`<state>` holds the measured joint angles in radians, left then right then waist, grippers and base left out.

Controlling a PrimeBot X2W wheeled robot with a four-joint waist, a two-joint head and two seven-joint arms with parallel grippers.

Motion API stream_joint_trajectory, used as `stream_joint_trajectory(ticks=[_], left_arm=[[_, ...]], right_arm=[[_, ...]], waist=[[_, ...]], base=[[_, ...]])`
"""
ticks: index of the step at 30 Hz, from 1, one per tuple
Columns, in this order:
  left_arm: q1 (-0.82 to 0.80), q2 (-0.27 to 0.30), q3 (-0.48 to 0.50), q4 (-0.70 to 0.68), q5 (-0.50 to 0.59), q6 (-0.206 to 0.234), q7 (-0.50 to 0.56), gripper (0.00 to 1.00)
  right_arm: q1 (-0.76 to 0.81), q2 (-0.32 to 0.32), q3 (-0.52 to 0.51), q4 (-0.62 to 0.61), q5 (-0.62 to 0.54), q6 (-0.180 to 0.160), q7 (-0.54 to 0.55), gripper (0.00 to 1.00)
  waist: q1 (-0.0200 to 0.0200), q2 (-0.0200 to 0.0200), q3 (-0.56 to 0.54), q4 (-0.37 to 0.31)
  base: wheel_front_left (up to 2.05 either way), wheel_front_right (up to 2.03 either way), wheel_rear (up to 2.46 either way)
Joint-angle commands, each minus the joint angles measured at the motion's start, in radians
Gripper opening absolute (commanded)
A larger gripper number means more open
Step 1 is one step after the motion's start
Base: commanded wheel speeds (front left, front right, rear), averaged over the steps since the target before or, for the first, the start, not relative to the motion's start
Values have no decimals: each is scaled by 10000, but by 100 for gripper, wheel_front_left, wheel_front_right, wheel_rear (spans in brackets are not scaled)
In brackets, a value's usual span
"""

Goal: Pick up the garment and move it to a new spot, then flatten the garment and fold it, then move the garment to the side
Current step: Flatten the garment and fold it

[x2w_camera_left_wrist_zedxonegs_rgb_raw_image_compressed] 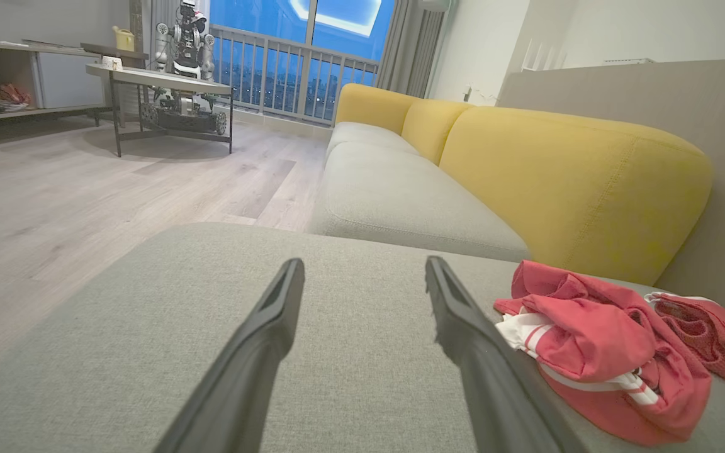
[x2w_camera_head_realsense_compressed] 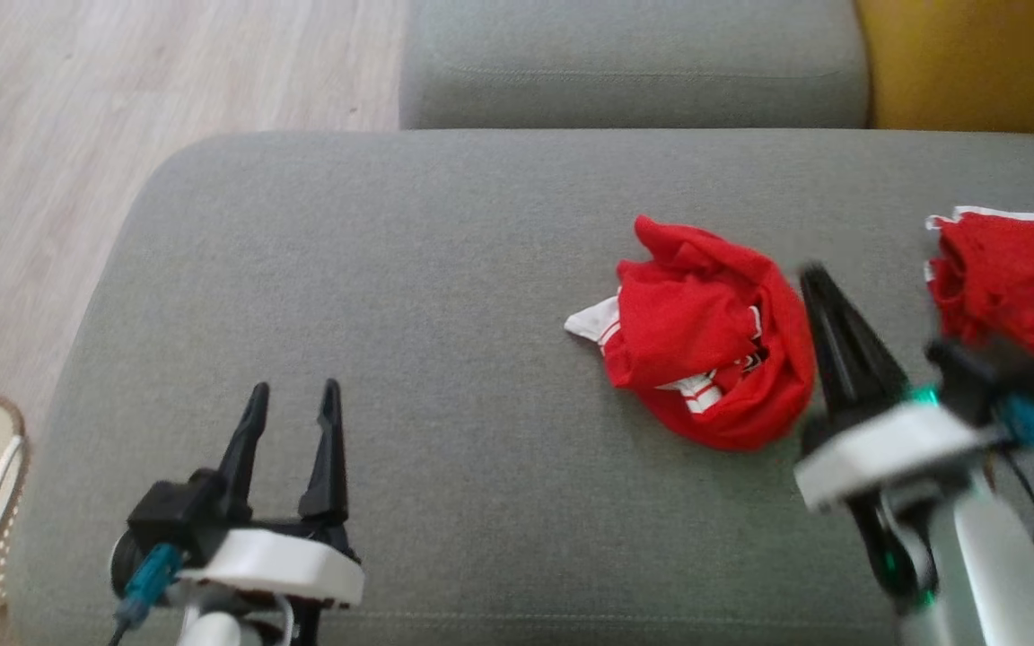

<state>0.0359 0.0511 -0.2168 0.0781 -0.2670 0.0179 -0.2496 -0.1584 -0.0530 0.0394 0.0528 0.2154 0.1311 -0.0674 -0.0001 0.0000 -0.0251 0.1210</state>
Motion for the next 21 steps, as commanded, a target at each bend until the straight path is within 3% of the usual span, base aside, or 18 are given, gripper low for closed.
stream_joint_trajectory(ticks=[1,5,6,7,8,21], left_arm=[[-236,-8,383,-410,-64,89,-122,100],[90,-8,518,-450,-170,307,-122,100],[145,-8,525,-450,-205,321,-122,100],[188,-8,529,-429,-291,311,-122,100],[214,-8,538,-393,-365,286,-122,100],[81,-8,599,-351,-292,70,-122,100]], right_arm=[[-80,28,91,-479,124,-4,-95,0],[918,28,-117,-635,172,-4,-209,0],[1058,28,-188,-612,213,-4,-259,9],[1149,28,-236,-581,194,-4,-317,95],[1210,28,-284,-526,188,-4,-348,100],[1125,28,-257,-20,106,-4,-645,100]], waist=[[1,0,-47,-75],[1,0,-98,-285],[1,0,-98,-326],[1,0,-100,-366],[1,0,-102,-396],[1,0,4,-537]], base=[[0,0,0],[0,0,0],[0,0,0],[0,0,0],[0,0,0],[0,0,0]])
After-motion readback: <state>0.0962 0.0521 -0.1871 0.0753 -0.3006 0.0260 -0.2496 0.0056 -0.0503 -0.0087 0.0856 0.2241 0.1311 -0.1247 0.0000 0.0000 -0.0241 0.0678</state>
